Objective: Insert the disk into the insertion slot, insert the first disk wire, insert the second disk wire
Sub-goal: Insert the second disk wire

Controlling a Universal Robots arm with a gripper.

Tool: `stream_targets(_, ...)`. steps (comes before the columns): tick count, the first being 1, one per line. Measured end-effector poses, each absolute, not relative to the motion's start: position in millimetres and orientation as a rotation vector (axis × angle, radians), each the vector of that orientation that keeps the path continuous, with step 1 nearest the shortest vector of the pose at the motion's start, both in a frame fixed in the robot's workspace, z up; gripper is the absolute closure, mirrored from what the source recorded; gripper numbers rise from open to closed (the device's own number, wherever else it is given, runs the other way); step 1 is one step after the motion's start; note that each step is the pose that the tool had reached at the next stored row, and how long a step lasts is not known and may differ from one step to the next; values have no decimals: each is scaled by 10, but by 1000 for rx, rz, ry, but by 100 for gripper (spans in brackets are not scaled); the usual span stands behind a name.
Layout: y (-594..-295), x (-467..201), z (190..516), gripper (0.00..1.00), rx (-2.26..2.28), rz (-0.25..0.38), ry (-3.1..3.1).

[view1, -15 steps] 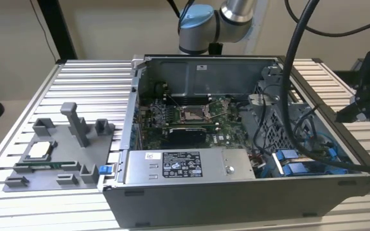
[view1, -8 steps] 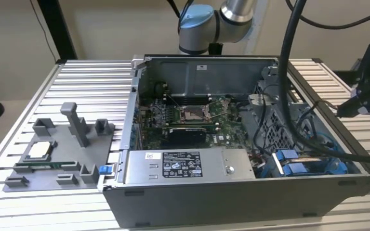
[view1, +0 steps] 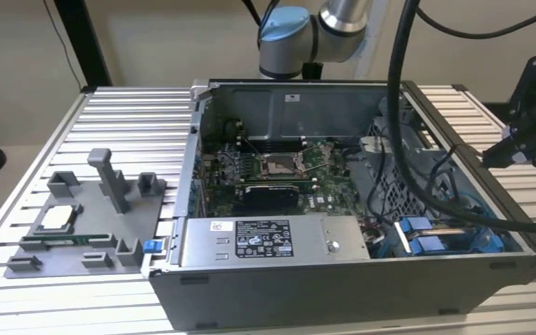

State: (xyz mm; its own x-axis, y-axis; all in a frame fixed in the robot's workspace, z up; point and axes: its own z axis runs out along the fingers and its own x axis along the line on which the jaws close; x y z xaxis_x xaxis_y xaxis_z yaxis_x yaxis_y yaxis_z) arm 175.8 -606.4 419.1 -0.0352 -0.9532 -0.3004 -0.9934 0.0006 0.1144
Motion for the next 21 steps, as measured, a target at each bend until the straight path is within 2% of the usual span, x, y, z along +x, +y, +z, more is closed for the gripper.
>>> stream_targets(9,-6061,1565,4191,100,-2080,421,2113)
stream_targets(21,-6020,1398,4161,100,-2085,285,2095)
